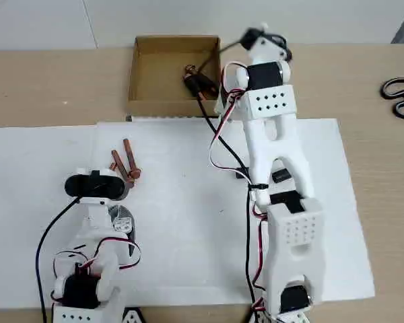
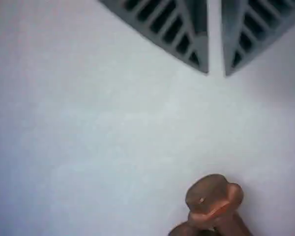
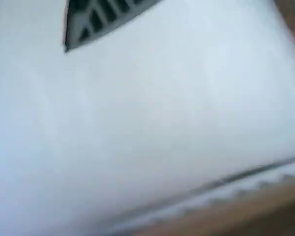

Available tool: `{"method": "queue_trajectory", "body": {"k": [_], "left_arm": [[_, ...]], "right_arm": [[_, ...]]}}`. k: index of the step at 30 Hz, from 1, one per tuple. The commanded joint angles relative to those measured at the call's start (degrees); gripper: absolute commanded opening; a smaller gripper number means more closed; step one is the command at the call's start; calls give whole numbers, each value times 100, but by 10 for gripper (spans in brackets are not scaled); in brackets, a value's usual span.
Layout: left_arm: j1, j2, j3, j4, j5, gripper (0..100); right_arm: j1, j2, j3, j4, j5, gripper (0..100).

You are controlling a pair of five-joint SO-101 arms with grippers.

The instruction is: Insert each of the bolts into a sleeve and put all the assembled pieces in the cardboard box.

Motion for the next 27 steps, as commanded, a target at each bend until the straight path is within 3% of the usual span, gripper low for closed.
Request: {"method": "queue_trajectory", "body": {"k": [1, 14, 27], "left_arm": [[-35, -53, -22, -141, -9, 6], [-35, -53, -22, -141, 26, 6], [-273, -53, -22, -141, 149, 6]], "right_arm": [[251, -708, 624, 40, -378, 126], [505, -901, 1354, 13, -1451, 129], [857, -75, 1345, -119, -1363, 139]]}}
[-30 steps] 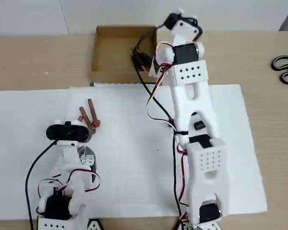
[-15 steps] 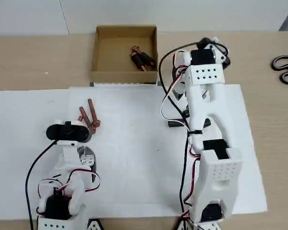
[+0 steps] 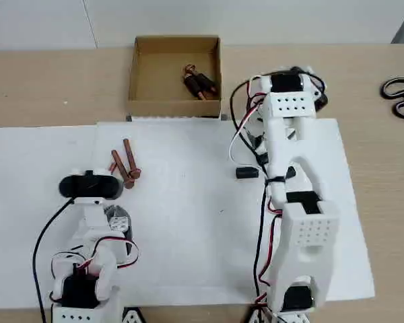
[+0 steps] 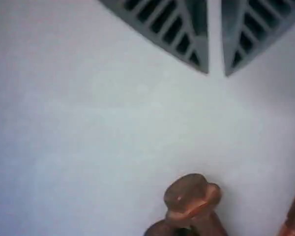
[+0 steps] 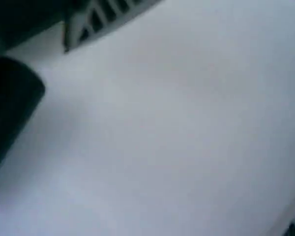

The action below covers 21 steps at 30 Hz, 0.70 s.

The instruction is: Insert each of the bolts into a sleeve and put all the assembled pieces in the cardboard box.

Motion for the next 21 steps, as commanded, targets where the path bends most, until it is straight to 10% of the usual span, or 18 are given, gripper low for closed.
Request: {"method": "queue_trajectory", "body": {"k": [1, 21], "left_arm": [[-53, -53, -22, -141, 26, 6], [-53, -53, -22, -132, 26, 6]], "right_arm": [[119, -31, -26, -84, 141, 151], [127, 347, -18, -699, 193, 252]]}}
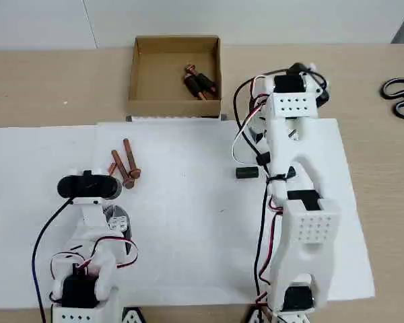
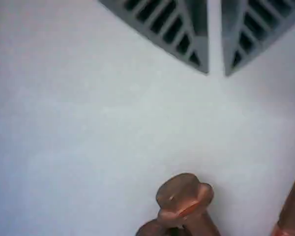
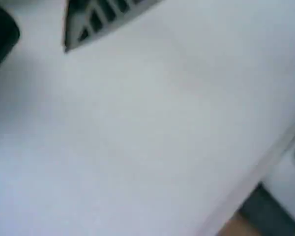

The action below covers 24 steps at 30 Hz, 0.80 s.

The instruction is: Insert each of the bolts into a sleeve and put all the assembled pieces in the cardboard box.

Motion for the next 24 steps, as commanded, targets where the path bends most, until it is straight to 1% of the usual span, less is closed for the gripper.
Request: {"method": "queue_trajectory", "body": {"k": [1, 9, 19, 21, 24], "left_arm": [[-18, -53, -22, -132, 18, 6], [-18, -53, -22, -132, 18, 6], [-18, -53, -22, -132, 0, 6], [-18, -53, -31, -132, 0, 6], [-18, -53, -31, -132, 0, 6]], "right_arm": [[66, 145, -26, -92, 70, 252], [48, 664, -26, -127, 44, 252], [31, 708, -26, -215, 26, 251], [31, 708, -26, -215, 26, 219], [31, 708, -35, -215, 26, 111]]}}
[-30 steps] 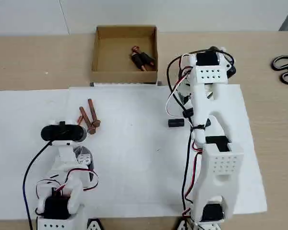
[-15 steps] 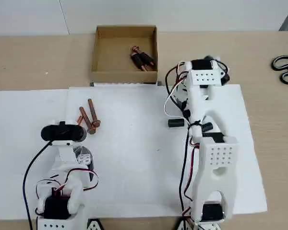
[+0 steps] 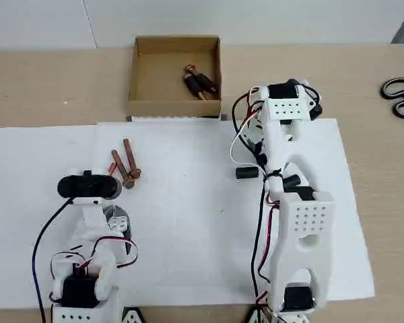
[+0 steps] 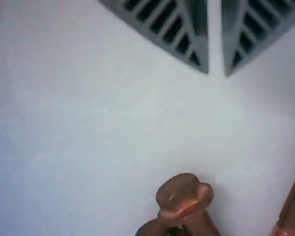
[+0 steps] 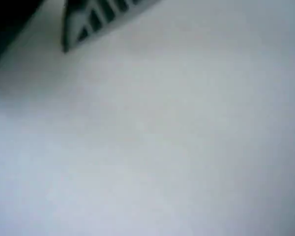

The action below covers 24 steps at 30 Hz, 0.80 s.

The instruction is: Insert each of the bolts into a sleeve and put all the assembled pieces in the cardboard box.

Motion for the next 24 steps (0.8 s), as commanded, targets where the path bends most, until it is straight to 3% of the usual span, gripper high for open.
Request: {"method": "queue_trajectory", "body": {"k": [1, 14, 18, 24], "left_arm": [[-18, -53, -31, -132, 0, 6], [-9, -53, -31, -132, -18, 6], [-9, -53, -31, -132, -18, 6], [-9, -53, -31, -132, -18, 6]], "right_arm": [[-22, 13, -35, -110, 35, 73], [-22, -57, -70, -22, 44, 12], [-145, -435, -369, 576, 44, 4], [-224, -1121, -413, 620, 79, 3]]}}
